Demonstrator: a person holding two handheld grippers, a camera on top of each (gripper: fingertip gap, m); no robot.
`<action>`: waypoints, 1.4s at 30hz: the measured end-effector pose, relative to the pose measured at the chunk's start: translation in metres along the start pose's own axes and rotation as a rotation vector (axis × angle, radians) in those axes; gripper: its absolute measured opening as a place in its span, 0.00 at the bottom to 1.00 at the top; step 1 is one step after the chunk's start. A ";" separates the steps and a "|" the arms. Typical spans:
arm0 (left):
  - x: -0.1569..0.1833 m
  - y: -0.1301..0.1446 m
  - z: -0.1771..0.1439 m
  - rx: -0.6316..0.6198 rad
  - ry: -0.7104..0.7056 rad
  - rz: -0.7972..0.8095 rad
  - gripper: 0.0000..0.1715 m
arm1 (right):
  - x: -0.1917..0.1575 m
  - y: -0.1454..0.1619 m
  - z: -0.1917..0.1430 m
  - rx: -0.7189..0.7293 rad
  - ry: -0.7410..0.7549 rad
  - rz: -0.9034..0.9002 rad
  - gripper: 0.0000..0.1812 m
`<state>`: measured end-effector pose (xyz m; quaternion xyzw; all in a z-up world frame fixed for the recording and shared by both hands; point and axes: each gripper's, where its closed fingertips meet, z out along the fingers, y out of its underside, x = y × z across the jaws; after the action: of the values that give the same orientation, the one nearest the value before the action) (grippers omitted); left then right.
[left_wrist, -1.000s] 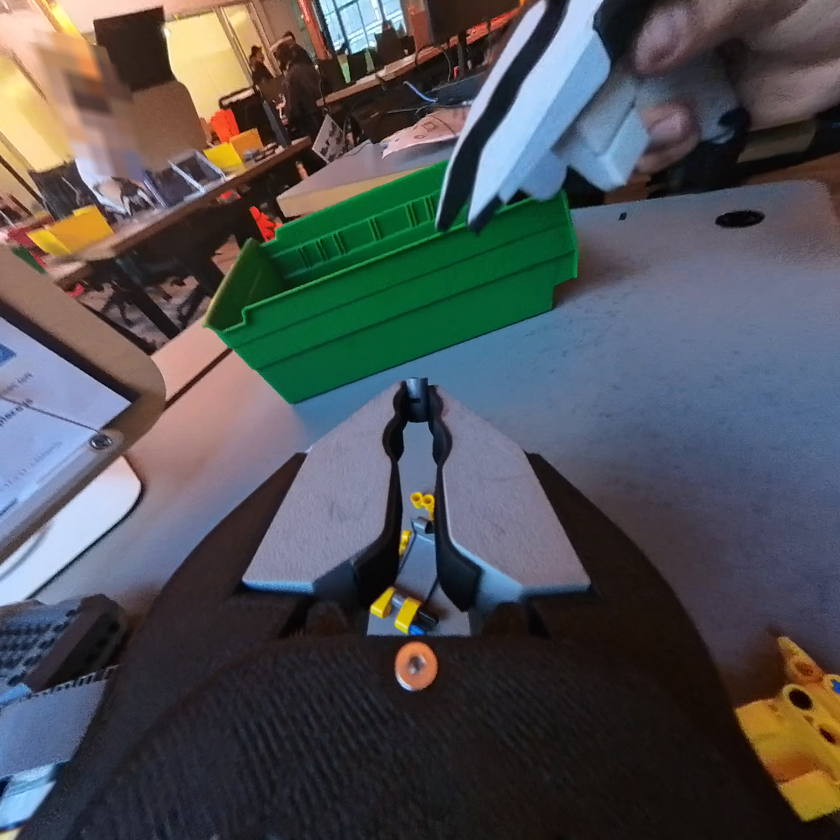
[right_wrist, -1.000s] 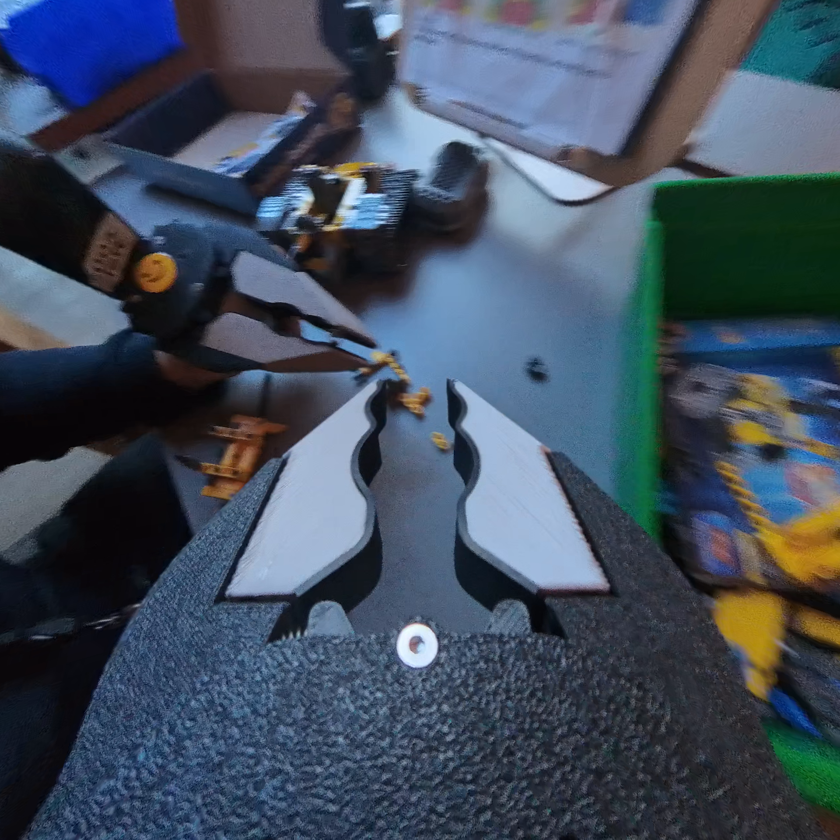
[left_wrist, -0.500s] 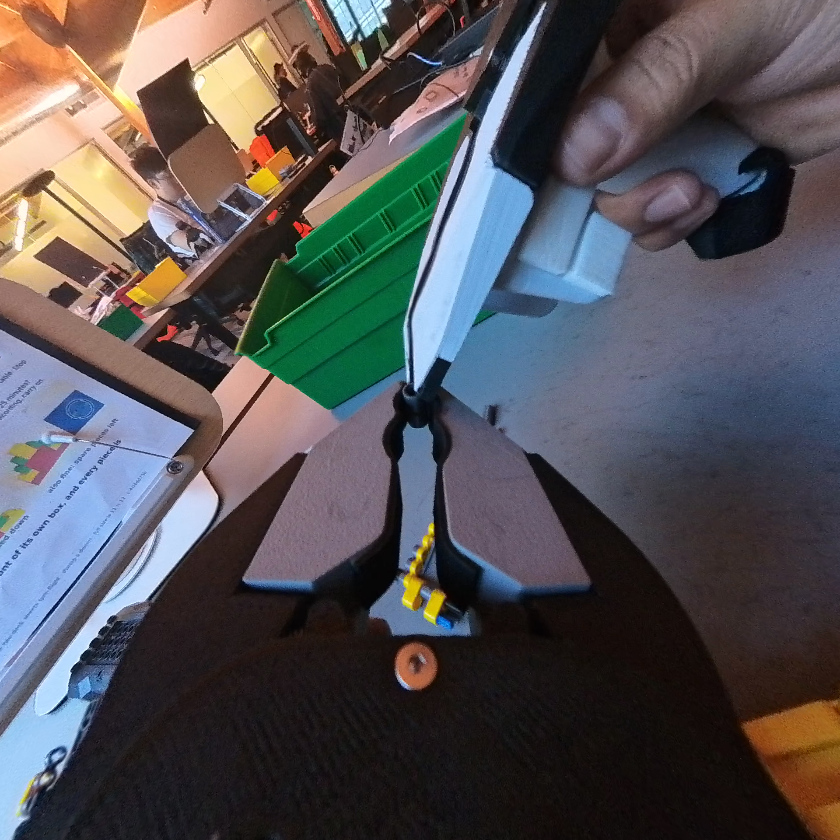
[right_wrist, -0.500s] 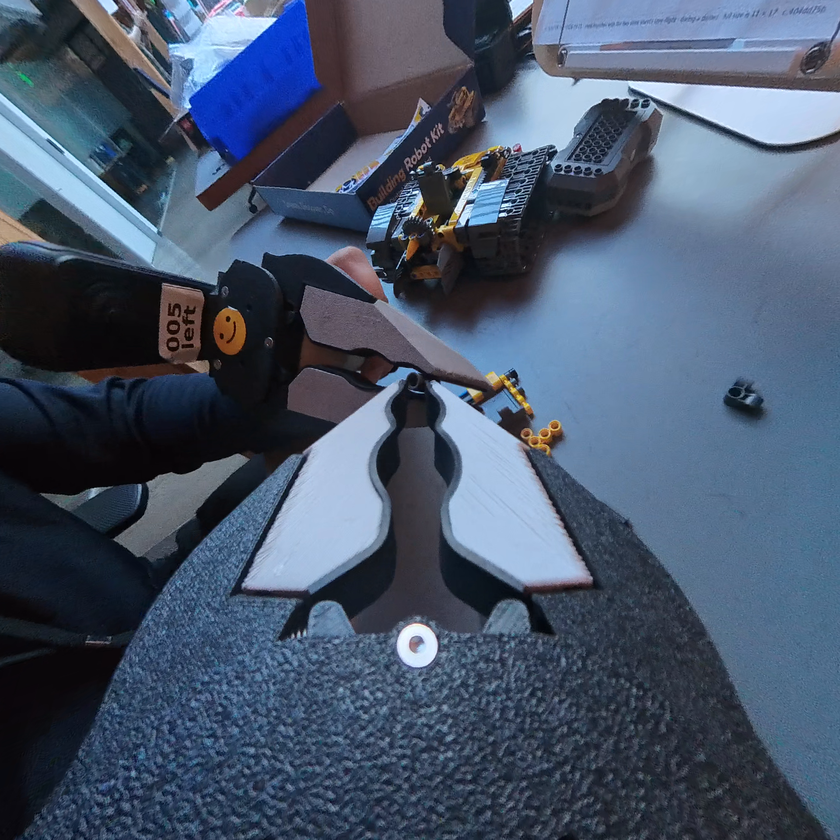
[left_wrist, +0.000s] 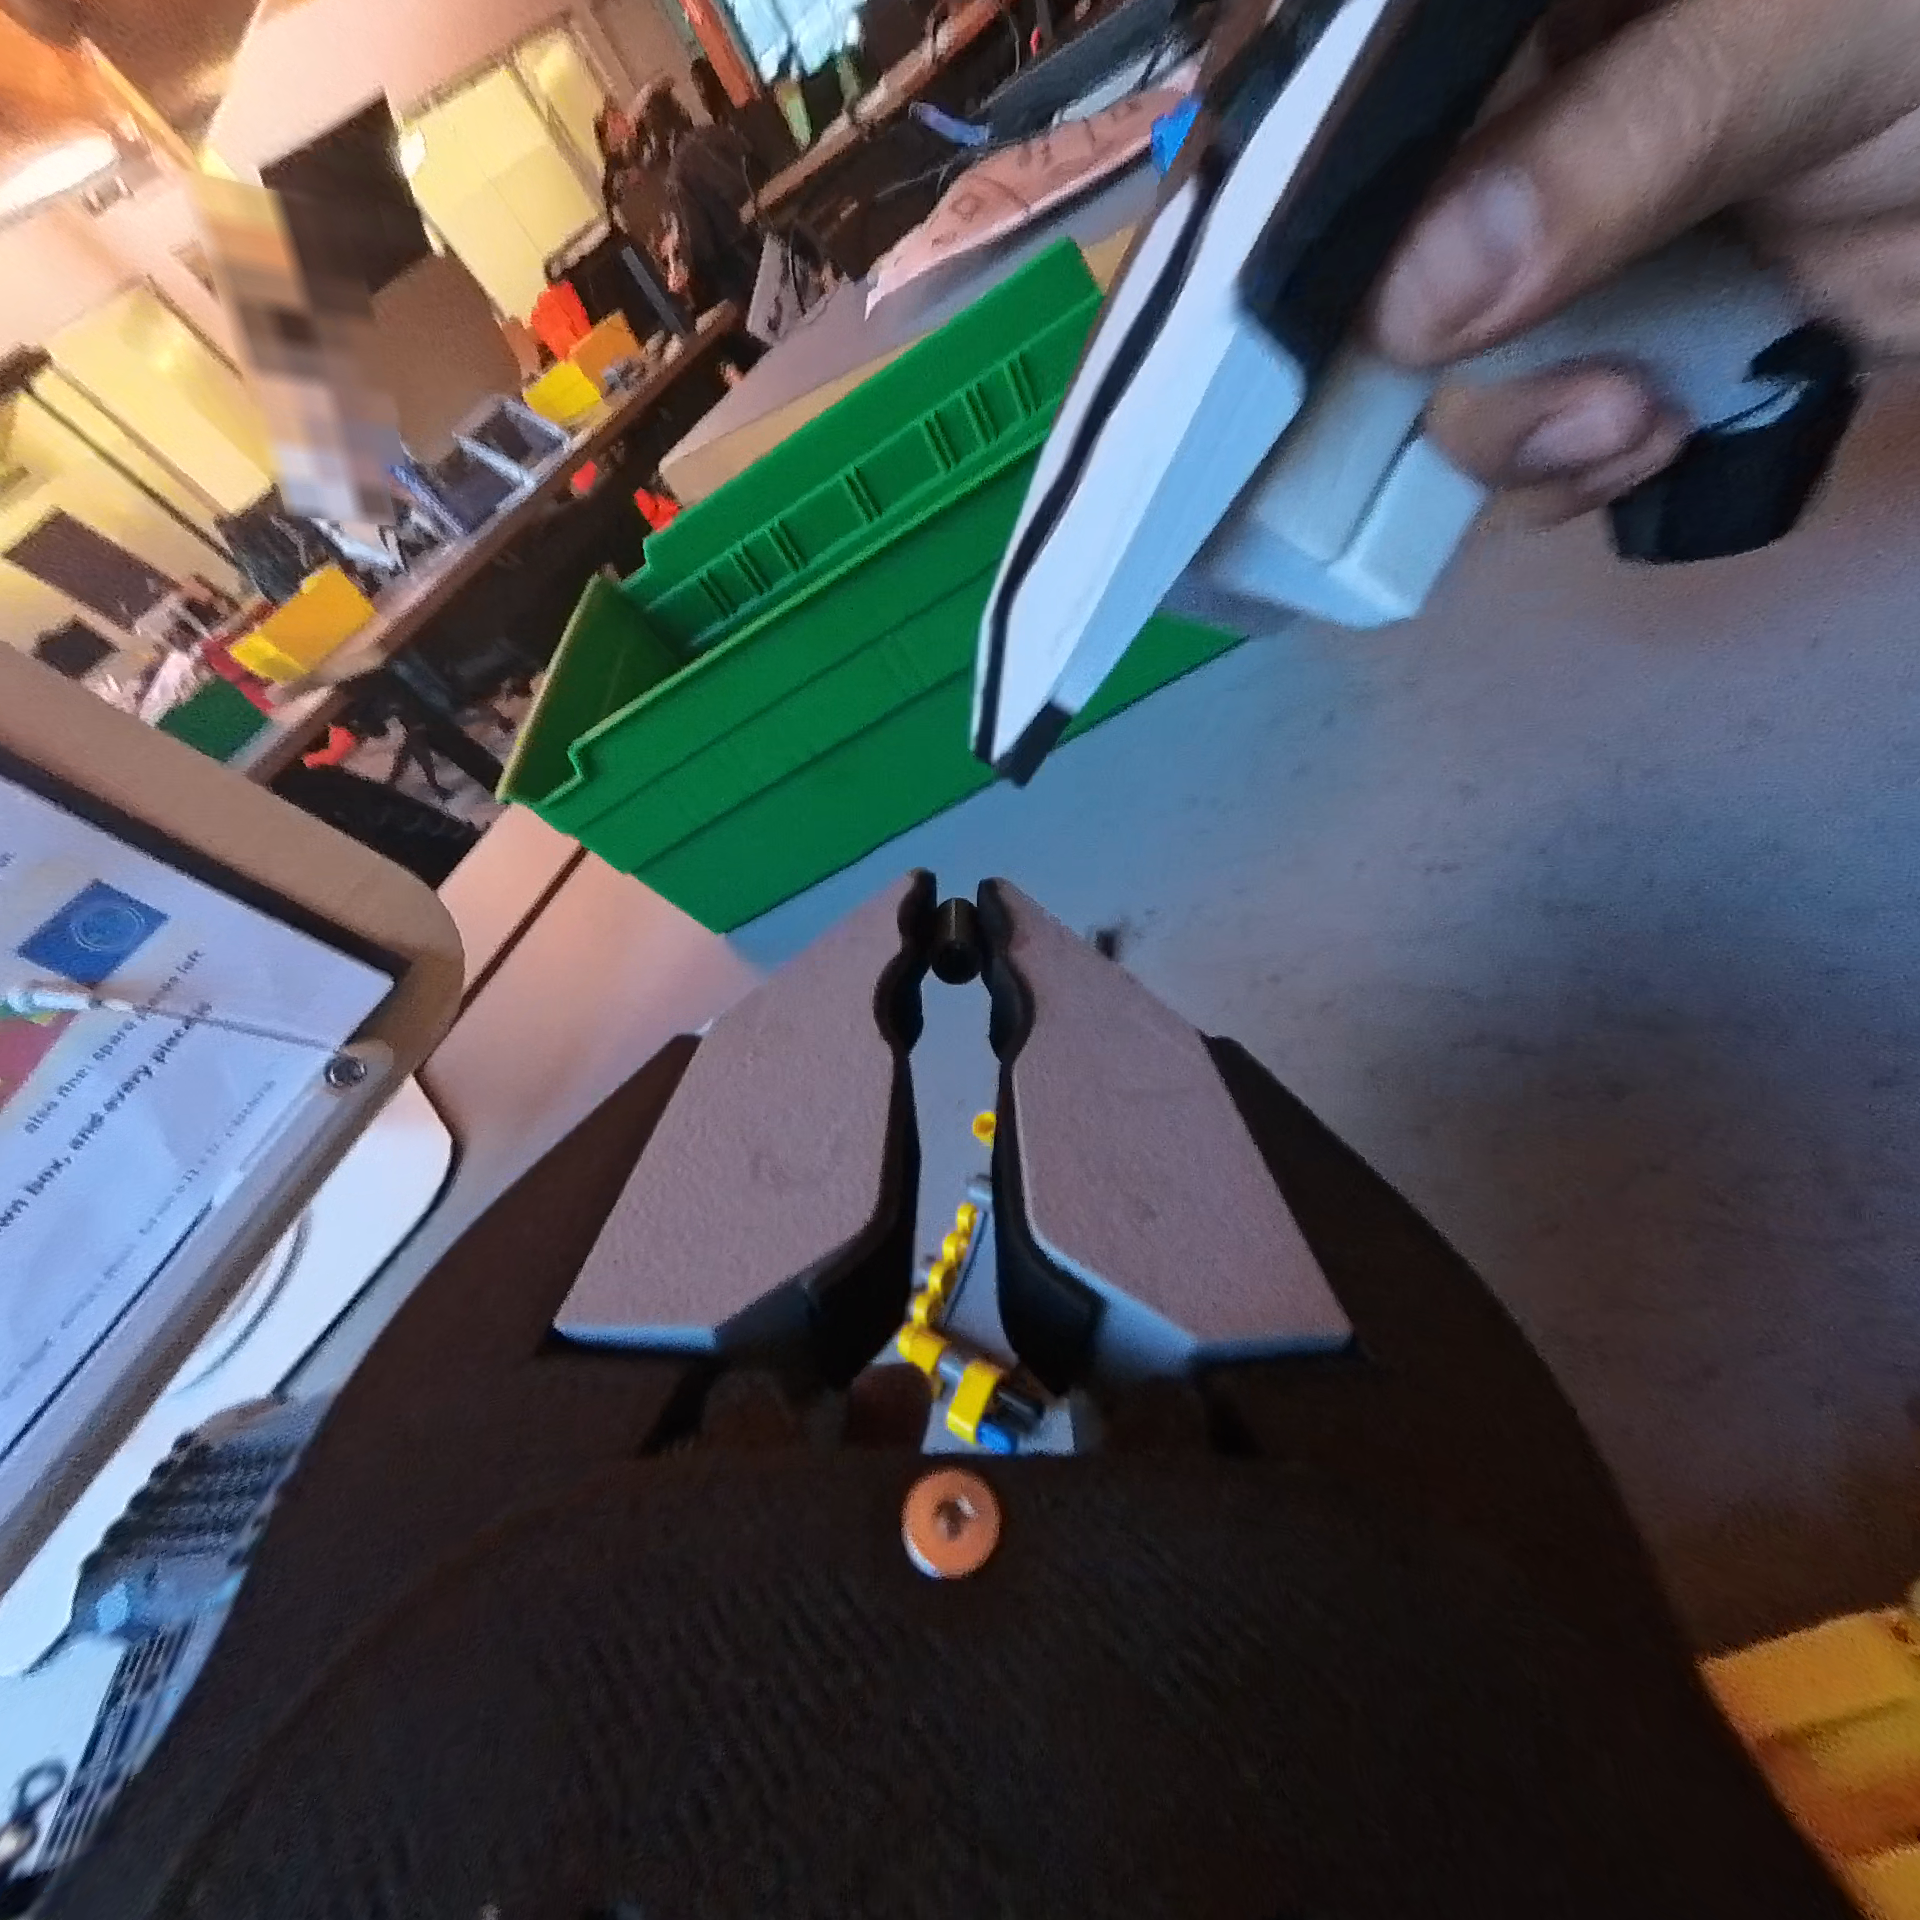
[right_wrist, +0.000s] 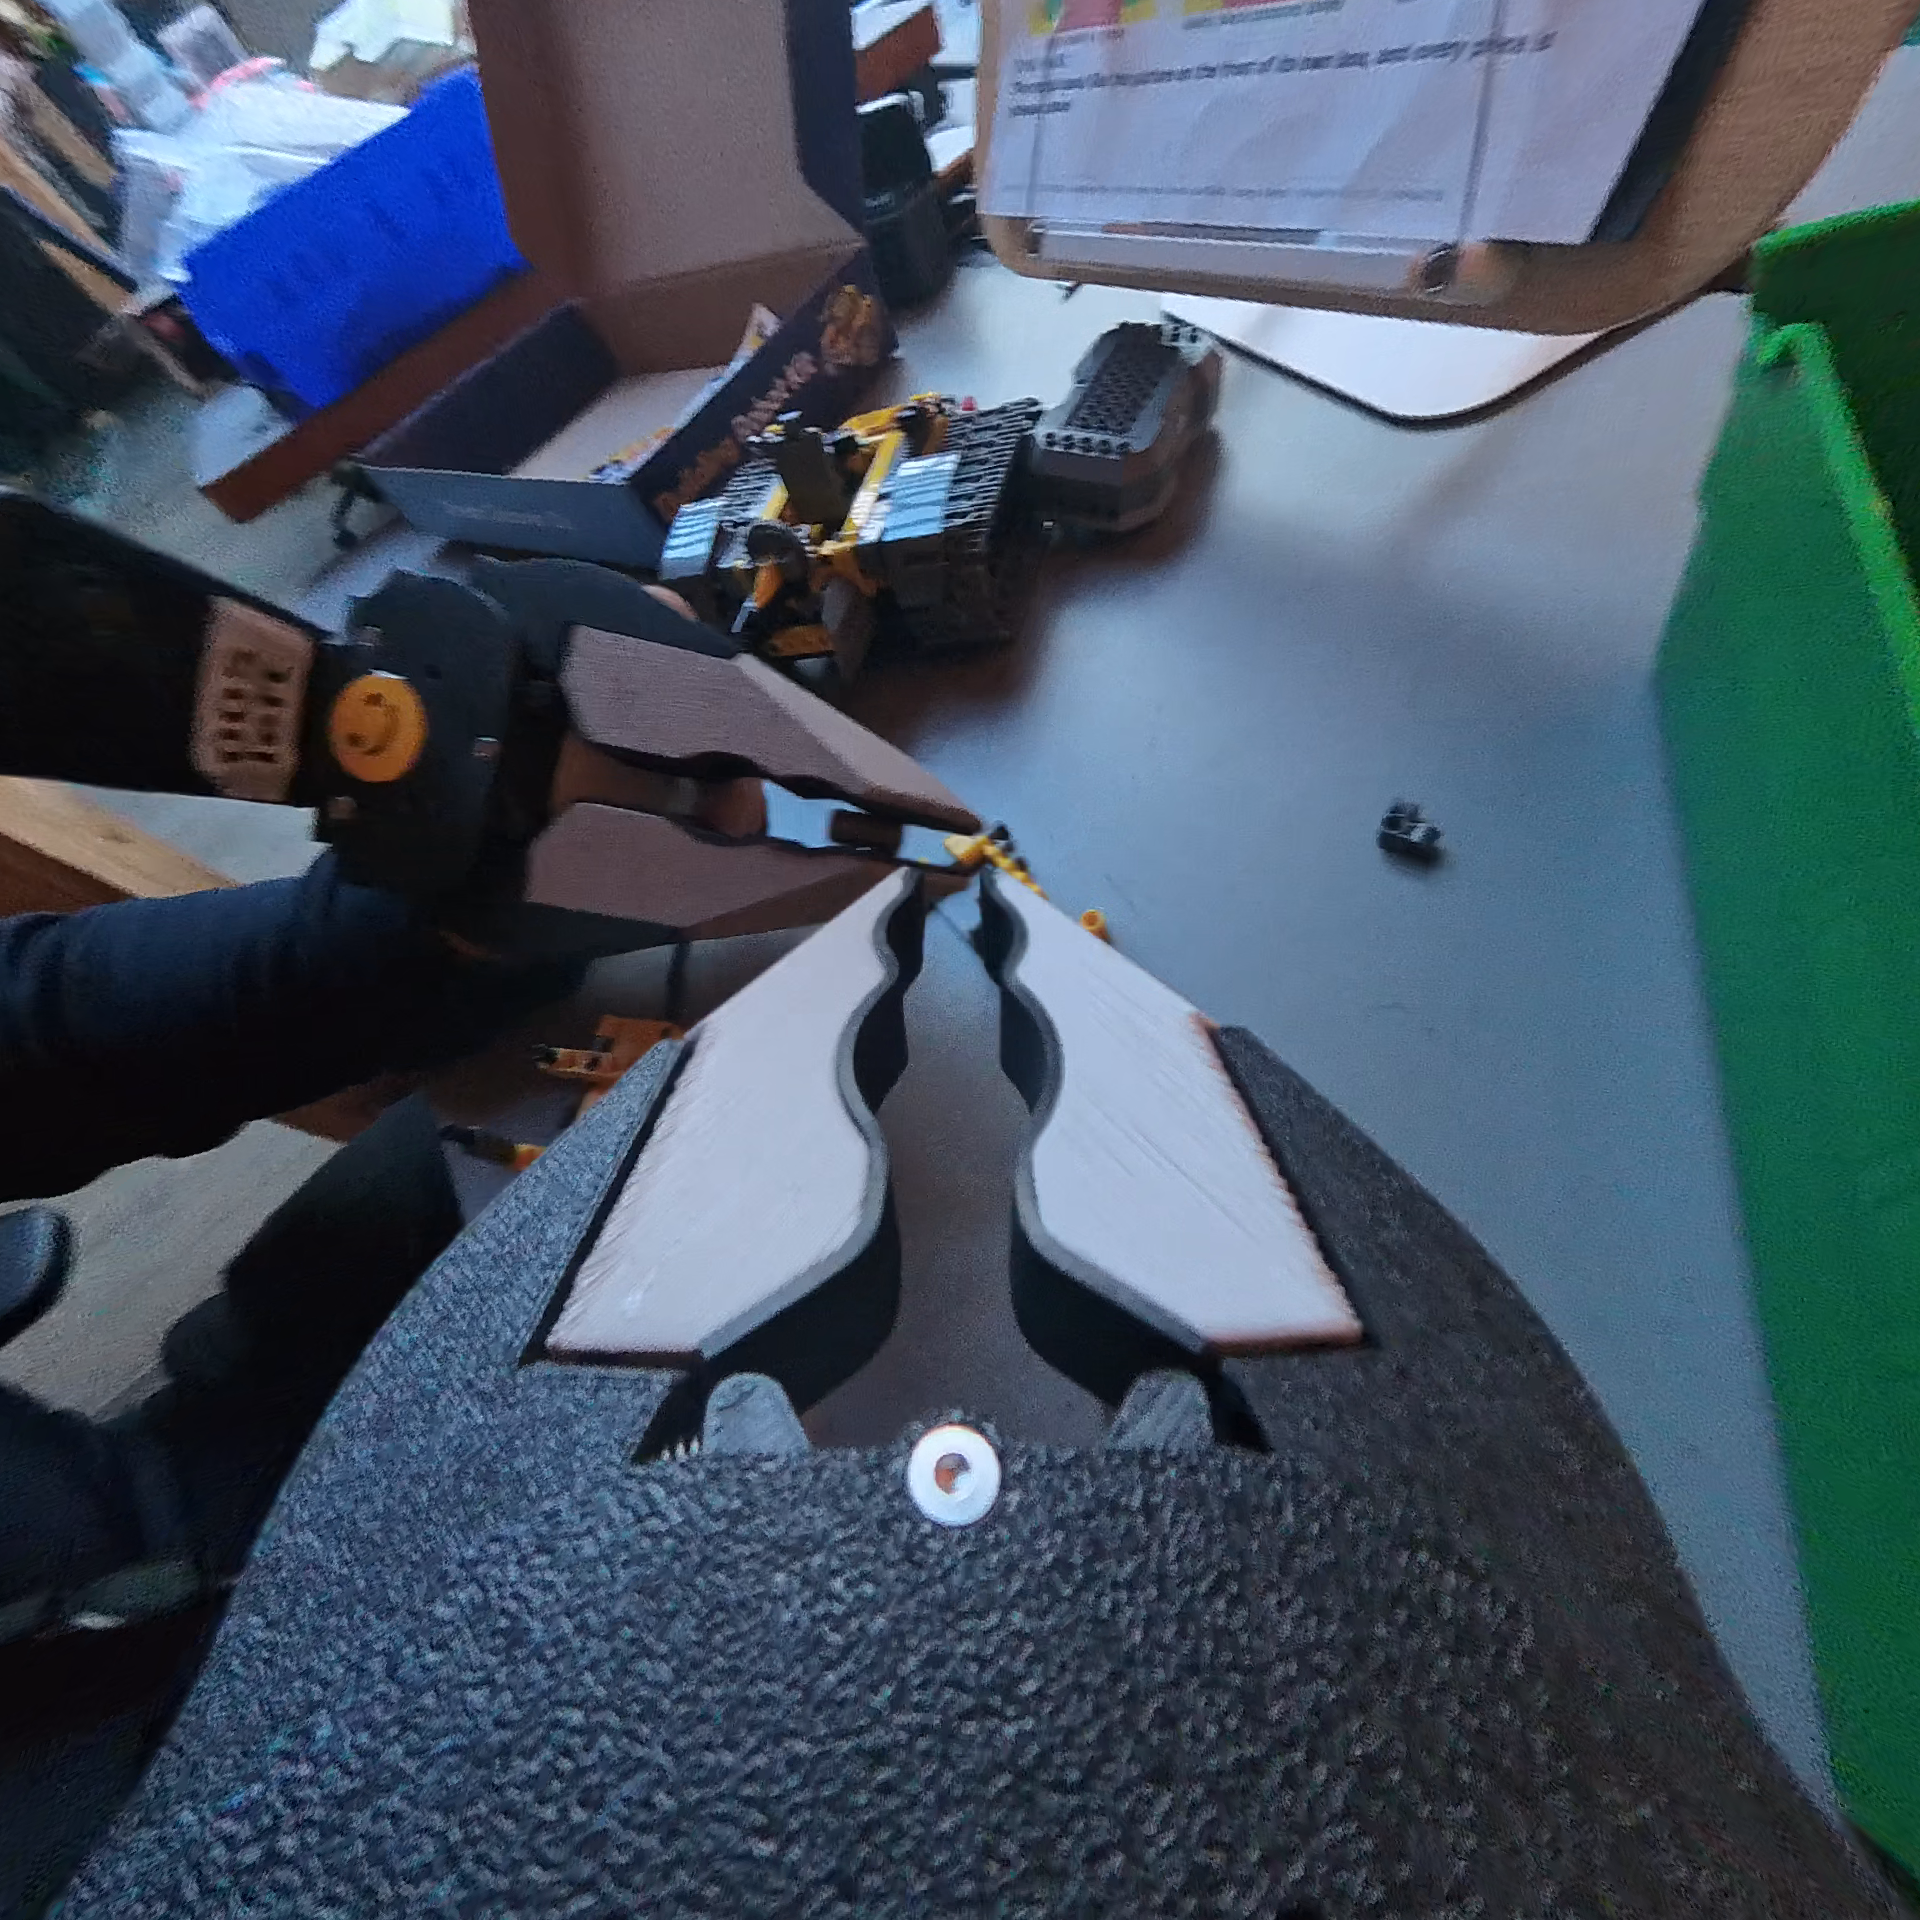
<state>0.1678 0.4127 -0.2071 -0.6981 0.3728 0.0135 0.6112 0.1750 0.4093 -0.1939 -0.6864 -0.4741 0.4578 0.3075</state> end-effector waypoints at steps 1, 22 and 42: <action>0.003 -0.007 -0.002 0.042 0.019 0.005 0.03 | 0.002 0.000 0.000 0.010 0.012 -0.006 0.05; 0.047 -0.052 -0.027 0.317 0.172 0.166 0.03 | -0.065 0.014 -0.018 -0.013 -0.653 0.311 0.09; 0.037 -0.053 -0.022 0.298 0.071 0.169 0.04 | -0.062 0.007 -0.017 0.087 -0.691 0.331 0.09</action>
<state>0.2138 0.3737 -0.1744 -0.5659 0.4496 -0.0152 0.6909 0.1851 0.3493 -0.1727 -0.5450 -0.4130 0.7252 0.0802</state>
